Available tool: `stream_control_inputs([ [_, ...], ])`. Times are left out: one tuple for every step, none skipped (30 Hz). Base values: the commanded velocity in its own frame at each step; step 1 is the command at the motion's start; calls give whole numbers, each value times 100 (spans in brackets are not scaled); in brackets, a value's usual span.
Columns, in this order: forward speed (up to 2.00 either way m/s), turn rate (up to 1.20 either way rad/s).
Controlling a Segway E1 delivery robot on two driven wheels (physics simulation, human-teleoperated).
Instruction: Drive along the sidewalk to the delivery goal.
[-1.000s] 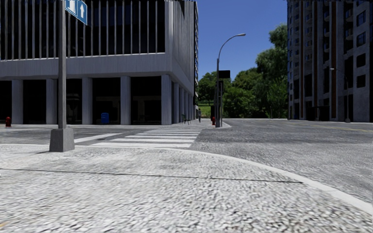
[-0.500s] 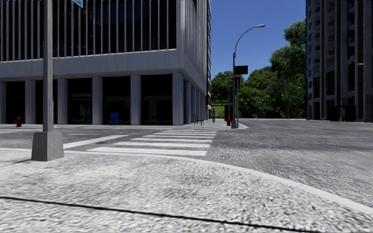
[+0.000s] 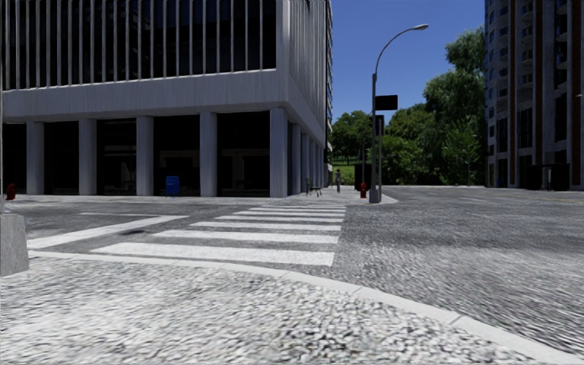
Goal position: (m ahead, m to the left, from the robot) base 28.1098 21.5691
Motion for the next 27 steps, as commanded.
stream_control_inputs([
  [200,30],
  [200,28],
  [200,28],
  [200,28],
  [200,28],
  [200,28],
  [200,28],
  [200,28],
  [200,28],
  [200,29],
  [200,30],
  [200,29],
  [200,29],
  [200,28],
  [200,28],
  [200,28],
  [200,22],
  [200,22],
  [200,8],
  [200,0],
  [200,0],
  [200,0],
  [200,0],
  [198,0],
  [192,0],
  [190,0],
  [189,0],
])
